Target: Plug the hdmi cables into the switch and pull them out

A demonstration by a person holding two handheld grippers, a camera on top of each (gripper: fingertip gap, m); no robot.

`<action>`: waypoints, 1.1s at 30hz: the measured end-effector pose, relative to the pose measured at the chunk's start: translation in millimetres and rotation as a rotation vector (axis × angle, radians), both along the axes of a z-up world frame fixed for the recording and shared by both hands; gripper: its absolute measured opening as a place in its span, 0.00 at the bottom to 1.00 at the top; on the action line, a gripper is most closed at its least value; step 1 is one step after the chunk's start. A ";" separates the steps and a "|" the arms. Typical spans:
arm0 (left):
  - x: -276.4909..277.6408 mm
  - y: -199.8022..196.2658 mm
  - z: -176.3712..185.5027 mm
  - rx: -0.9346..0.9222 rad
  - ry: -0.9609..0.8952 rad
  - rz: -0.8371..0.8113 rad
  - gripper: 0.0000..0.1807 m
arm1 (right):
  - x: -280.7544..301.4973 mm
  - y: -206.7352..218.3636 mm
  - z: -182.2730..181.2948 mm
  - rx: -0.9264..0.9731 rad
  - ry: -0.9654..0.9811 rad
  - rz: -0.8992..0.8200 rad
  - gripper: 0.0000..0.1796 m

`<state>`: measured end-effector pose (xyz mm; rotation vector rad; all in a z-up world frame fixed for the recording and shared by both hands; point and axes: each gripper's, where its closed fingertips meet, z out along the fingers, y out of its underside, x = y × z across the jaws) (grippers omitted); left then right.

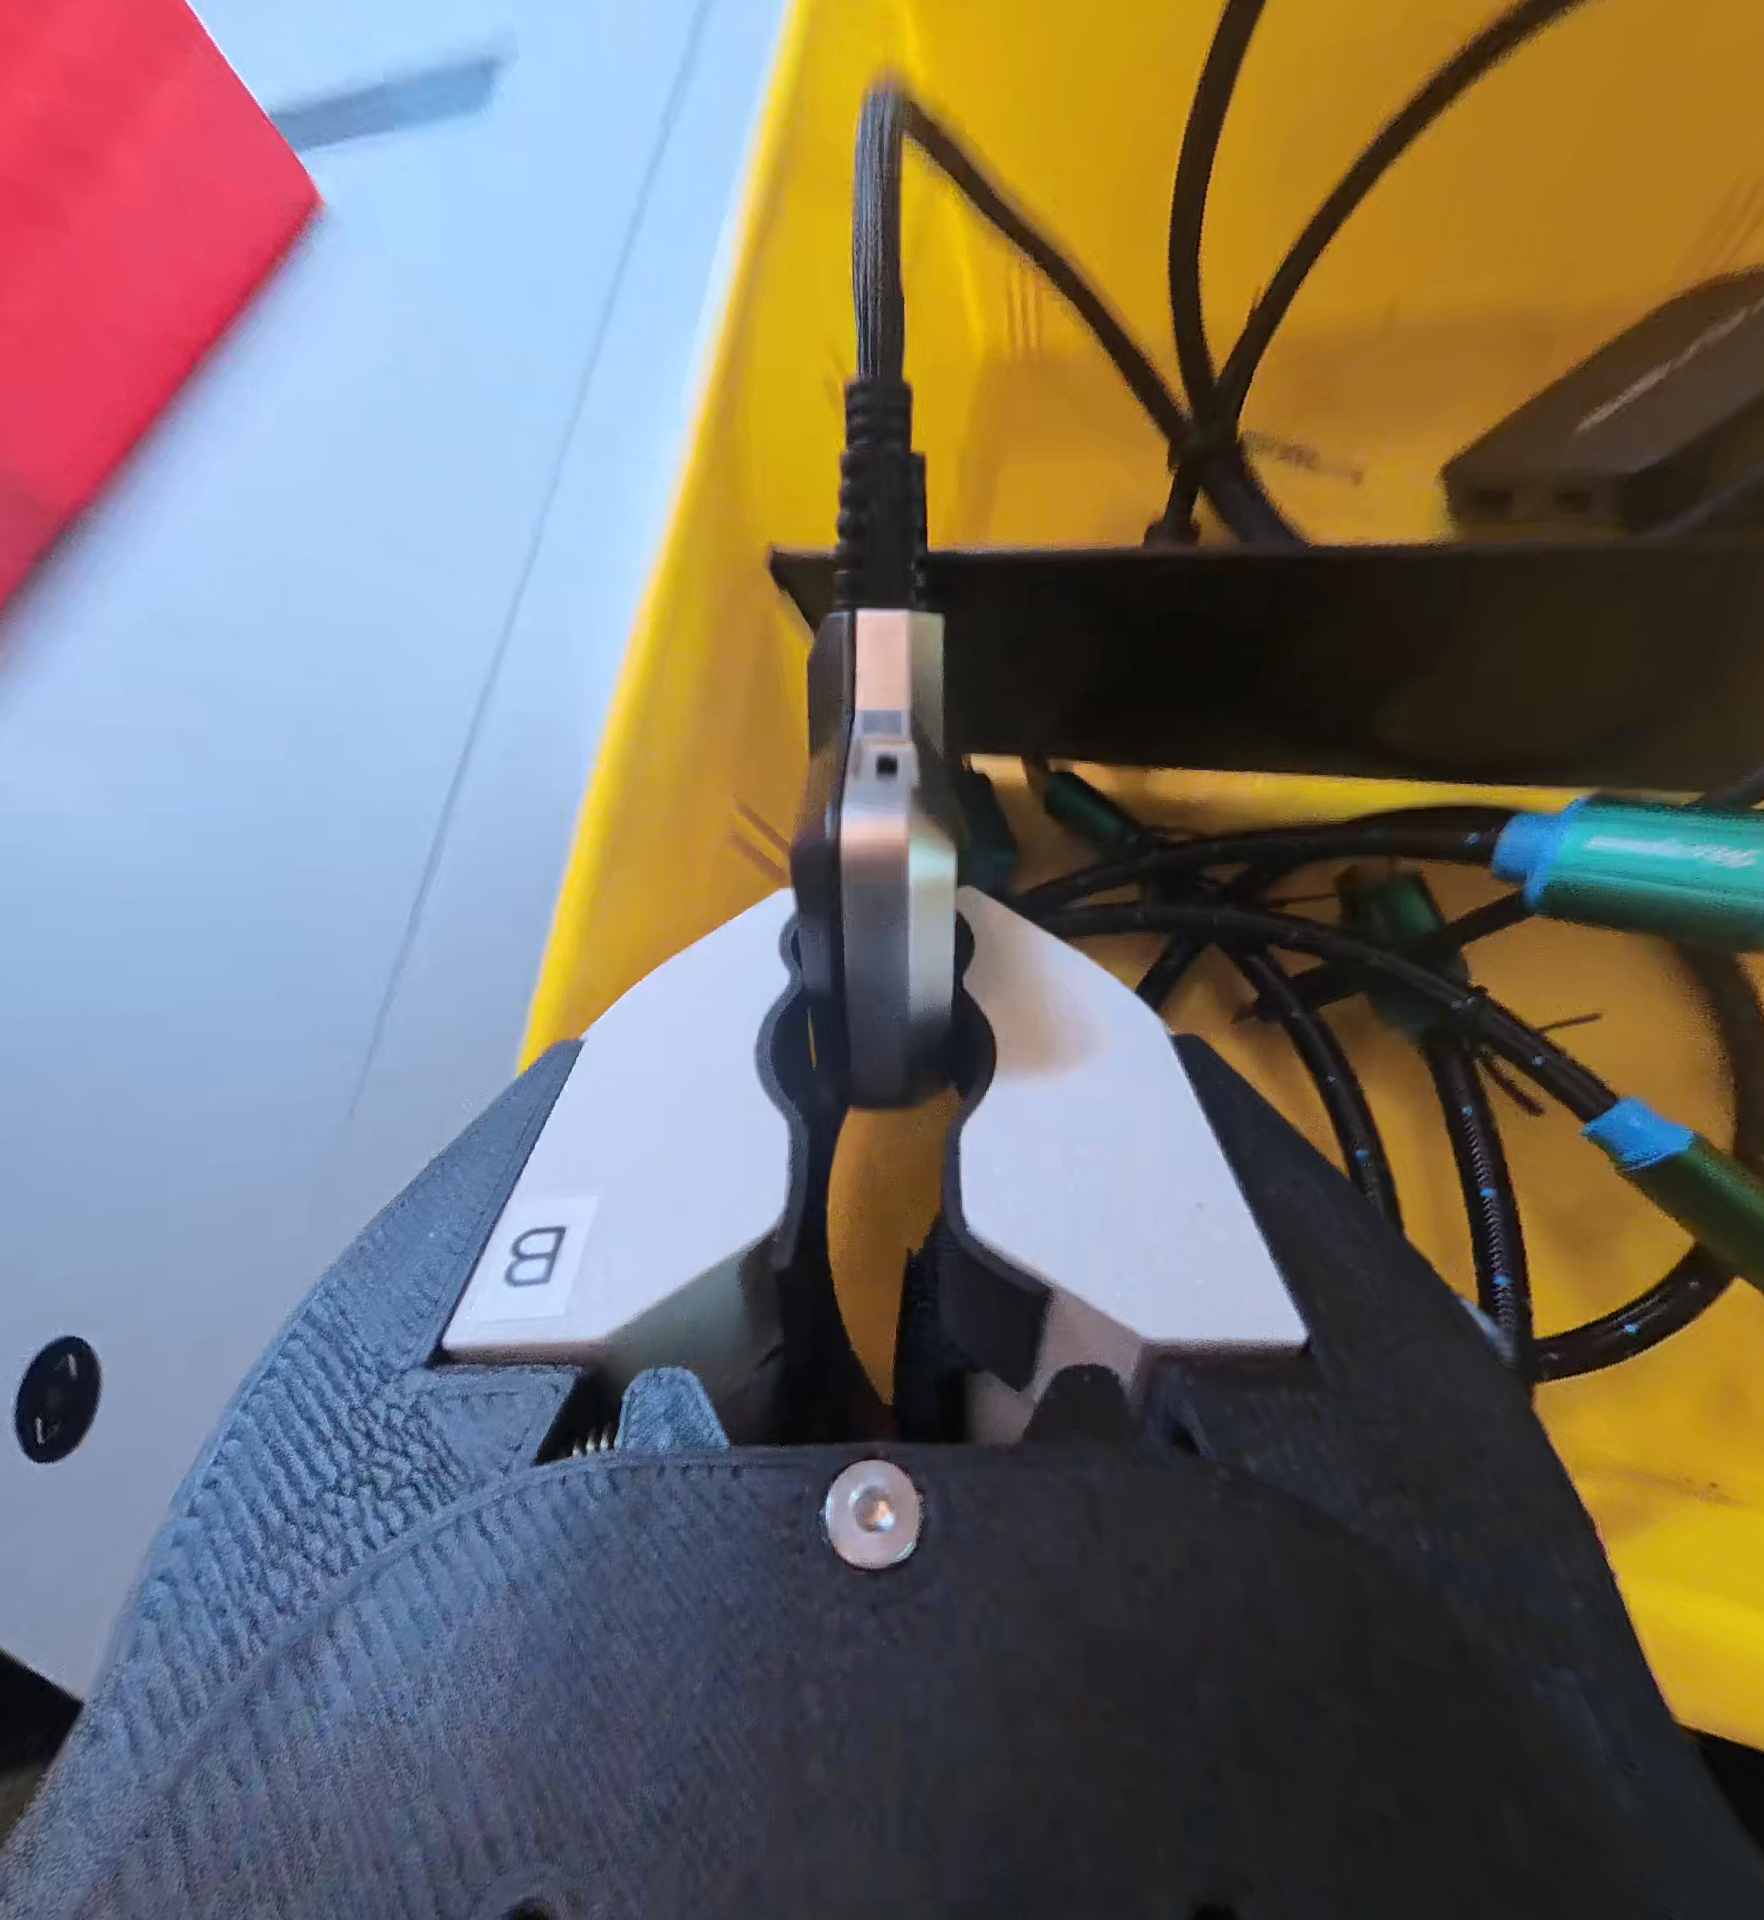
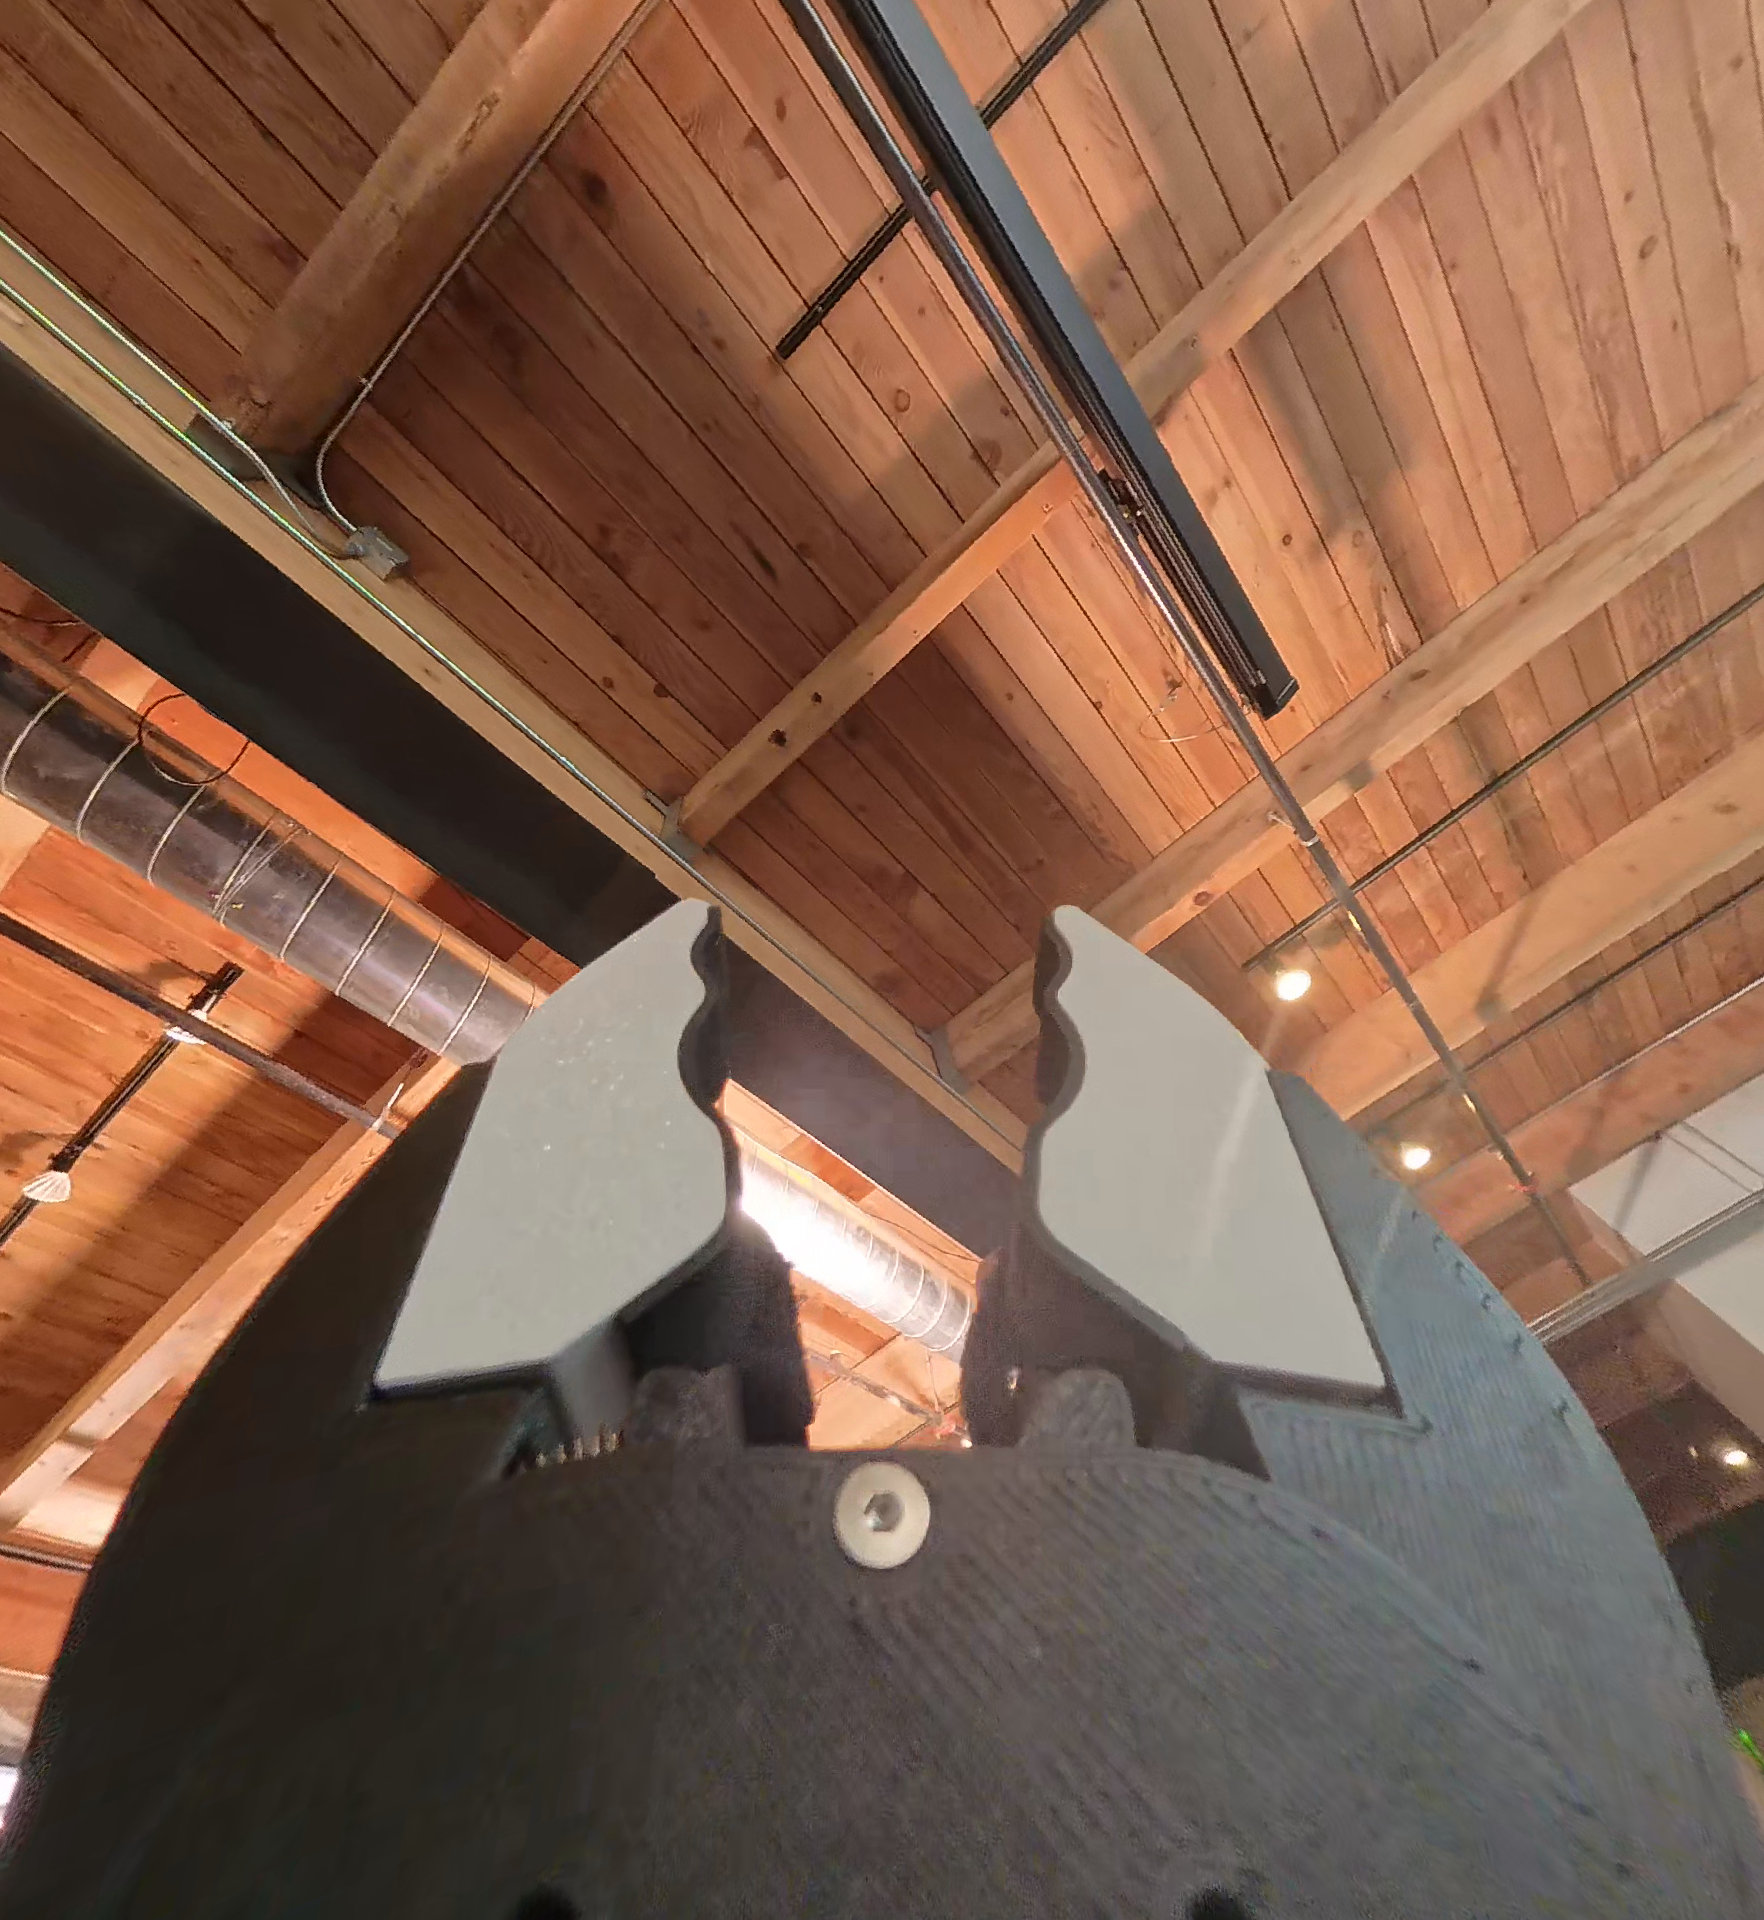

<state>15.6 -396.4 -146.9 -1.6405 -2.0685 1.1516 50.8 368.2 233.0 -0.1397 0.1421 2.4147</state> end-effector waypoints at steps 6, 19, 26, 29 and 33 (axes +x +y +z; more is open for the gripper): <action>1.5 15.5 97.3 -0.205 0.376 -0.074 0.11 | -0.6 -16.6 2.1 0.046 -0.002 -0.013 0.31; 16.1 124.1 302.2 -1.051 0.667 -0.287 0.11 | 15.7 -48.7 4.7 0.147 0.050 -0.195 0.30; 5.0 196.6 342.7 -1.301 0.618 -0.478 0.11 | 15.2 -52.8 5.0 0.156 0.059 -0.212 0.29; 4.4 233.7 349.6 -1.400 0.620 -0.575 0.11 | 15.1 -53.4 4.6 0.158 0.064 -0.220 0.29; 6.6 290.4 338.6 -1.498 0.639 -0.722 0.11 | 16.4 -55.7 4.0 0.165 0.071 -0.229 0.29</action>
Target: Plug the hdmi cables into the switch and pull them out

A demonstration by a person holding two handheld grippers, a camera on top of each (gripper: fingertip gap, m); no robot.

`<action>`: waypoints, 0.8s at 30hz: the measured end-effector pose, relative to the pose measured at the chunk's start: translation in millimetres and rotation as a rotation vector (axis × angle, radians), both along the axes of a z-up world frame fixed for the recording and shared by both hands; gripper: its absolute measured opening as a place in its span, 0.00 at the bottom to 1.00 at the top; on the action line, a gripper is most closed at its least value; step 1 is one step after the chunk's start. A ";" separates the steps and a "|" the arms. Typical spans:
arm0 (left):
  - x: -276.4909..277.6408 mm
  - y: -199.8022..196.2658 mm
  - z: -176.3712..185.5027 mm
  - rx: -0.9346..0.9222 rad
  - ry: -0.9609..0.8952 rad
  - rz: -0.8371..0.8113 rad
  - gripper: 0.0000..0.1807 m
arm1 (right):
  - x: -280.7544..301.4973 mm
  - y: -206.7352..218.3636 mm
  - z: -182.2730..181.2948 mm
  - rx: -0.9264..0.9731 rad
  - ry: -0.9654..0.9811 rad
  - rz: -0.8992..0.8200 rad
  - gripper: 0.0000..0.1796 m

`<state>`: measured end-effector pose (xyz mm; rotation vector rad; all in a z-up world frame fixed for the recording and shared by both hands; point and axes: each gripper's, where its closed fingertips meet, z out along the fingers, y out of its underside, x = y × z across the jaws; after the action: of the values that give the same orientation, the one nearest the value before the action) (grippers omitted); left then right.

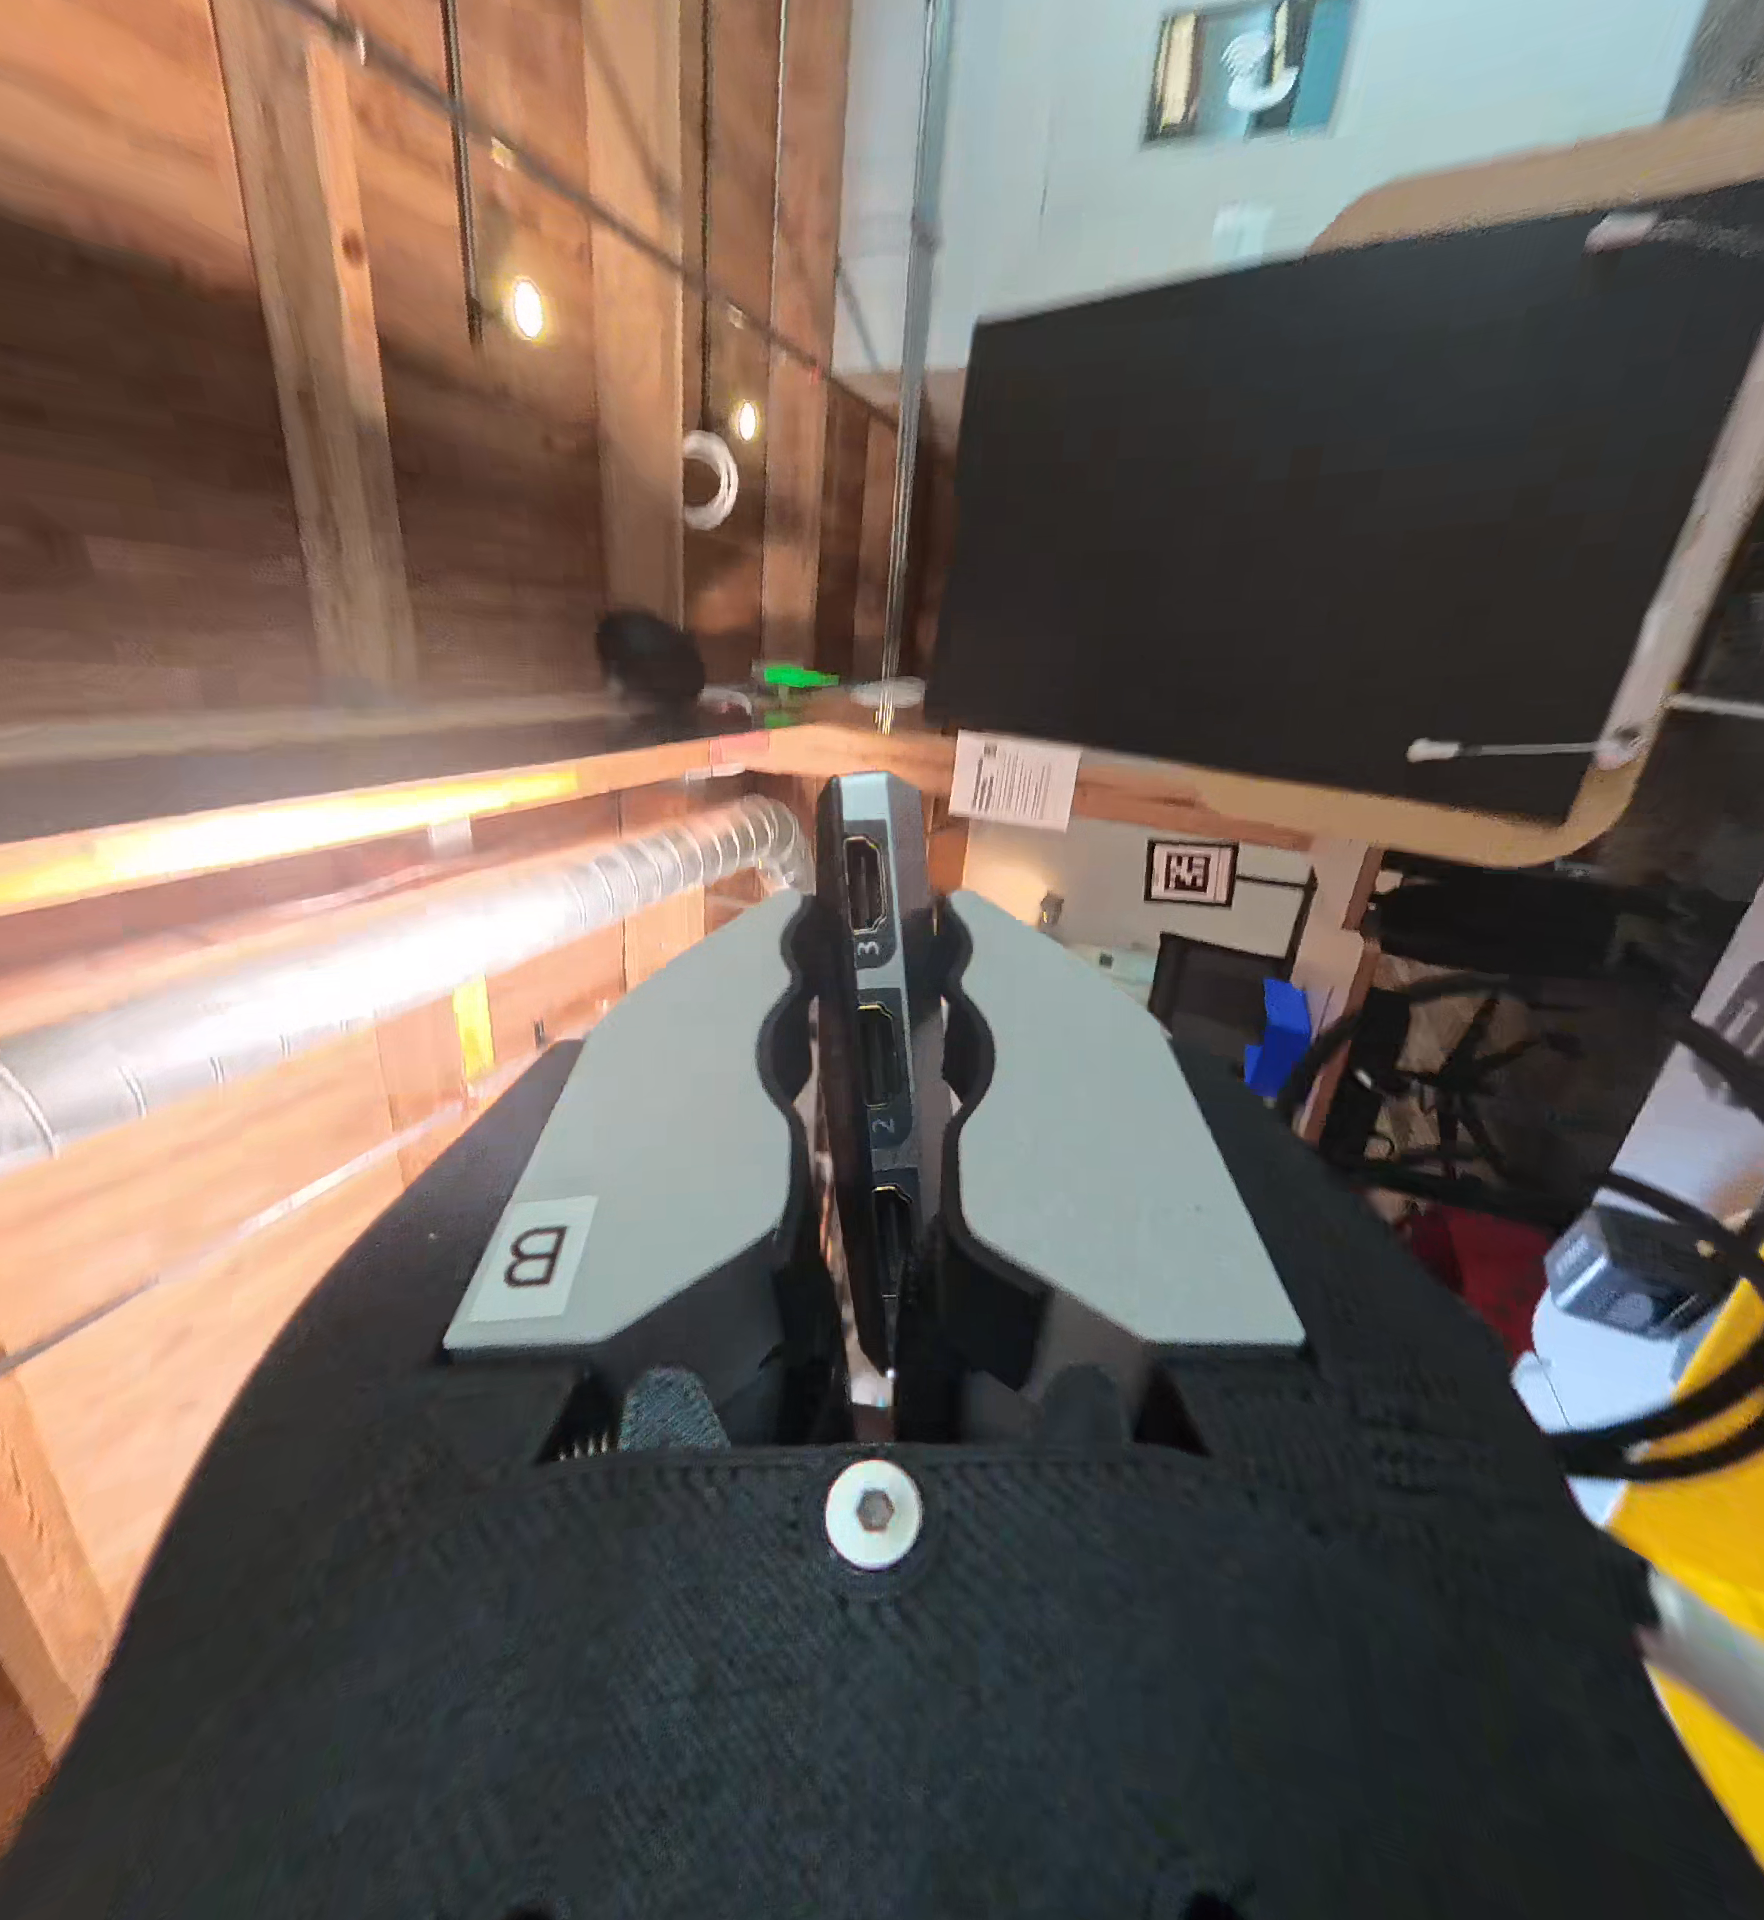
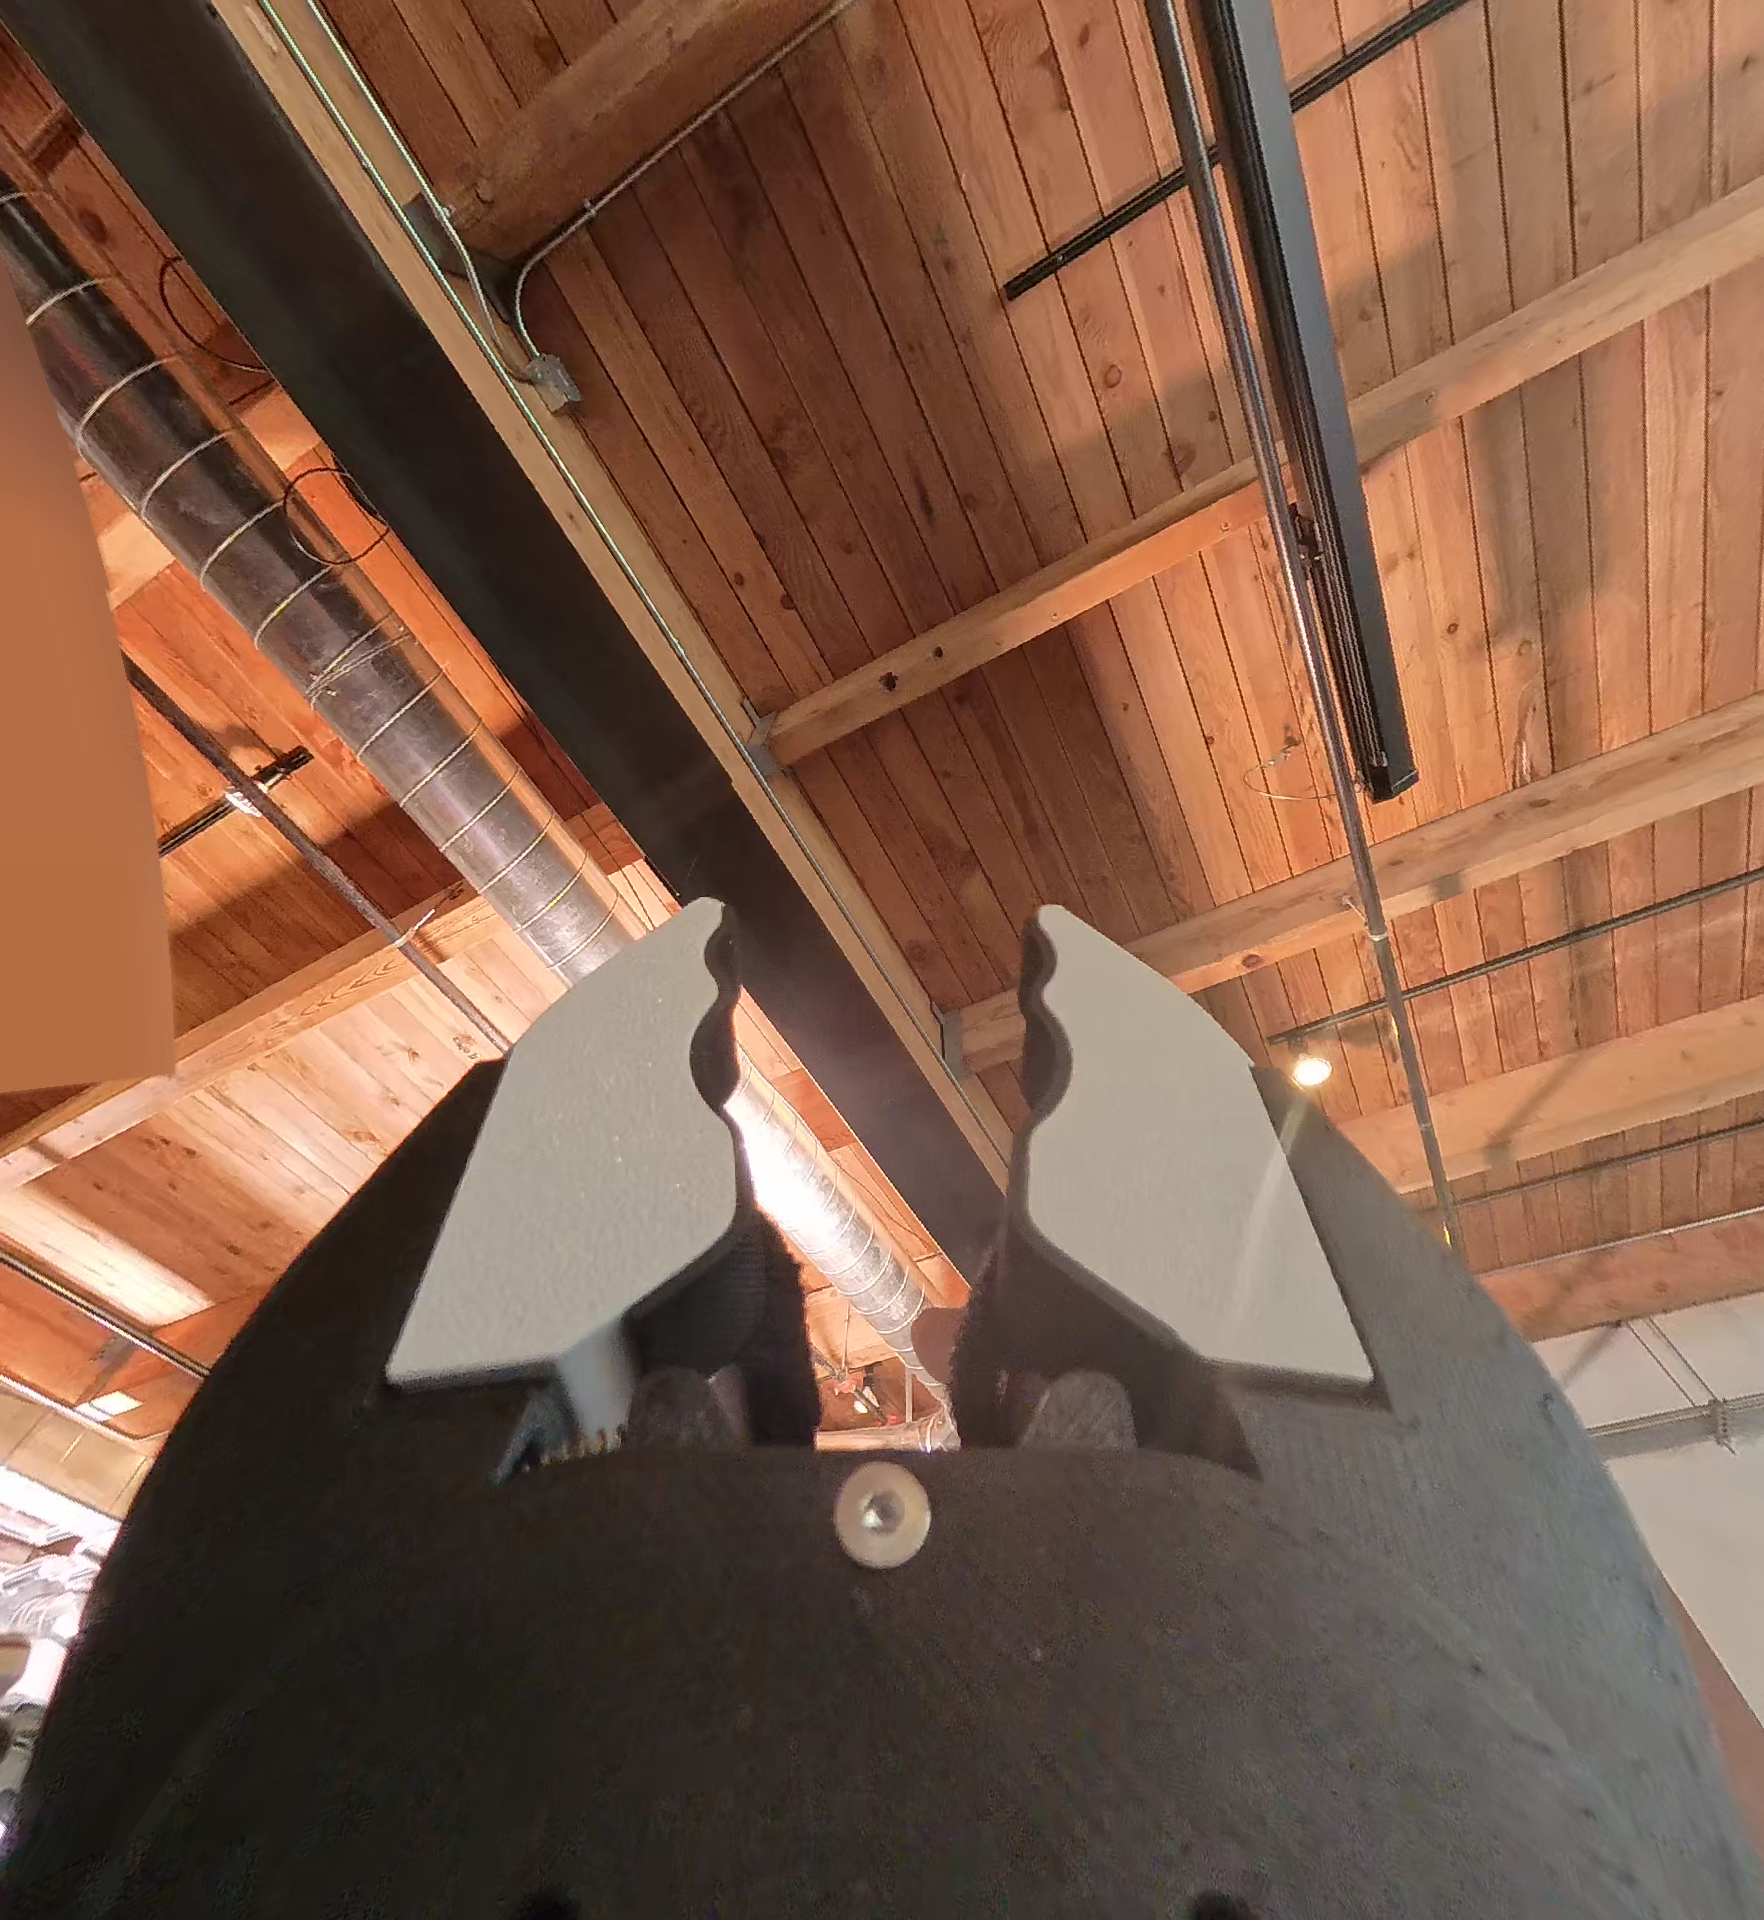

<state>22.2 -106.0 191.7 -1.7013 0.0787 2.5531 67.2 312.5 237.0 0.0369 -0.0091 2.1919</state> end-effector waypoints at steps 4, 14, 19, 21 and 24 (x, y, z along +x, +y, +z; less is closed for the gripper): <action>-0.2 51.7 -44.9 -0.116 -0.034 -0.068 0.11 | 0.8 -8.4 -0.1 0.031 0.003 0.003 0.28; 2.4 129.6 -163.2 -0.159 -0.144 -0.267 0.12 | -44.1 -173.4 -62.4 0.992 -0.108 -0.189 0.16; 23.2 143.6 -172.8 -0.211 -0.117 -0.389 0.12 | -69.2 -250.2 -166.2 1.523 0.017 -0.409 0.27; 31.9 144.5 -173.5 -0.227 -0.119 -0.423 0.12 | -70.5 -273.4 -190.9 1.580 0.075 -0.457 0.32; 45.7 146.7 -178.4 -0.251 -0.155 -0.492 0.12 | -63.2 -300.4 -216.5 1.592 0.198 -0.564 0.34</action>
<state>68.0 40.7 13.2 -1.6854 0.7366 2.1114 4.1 12.0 20.5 0.9815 -1.4234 1.1279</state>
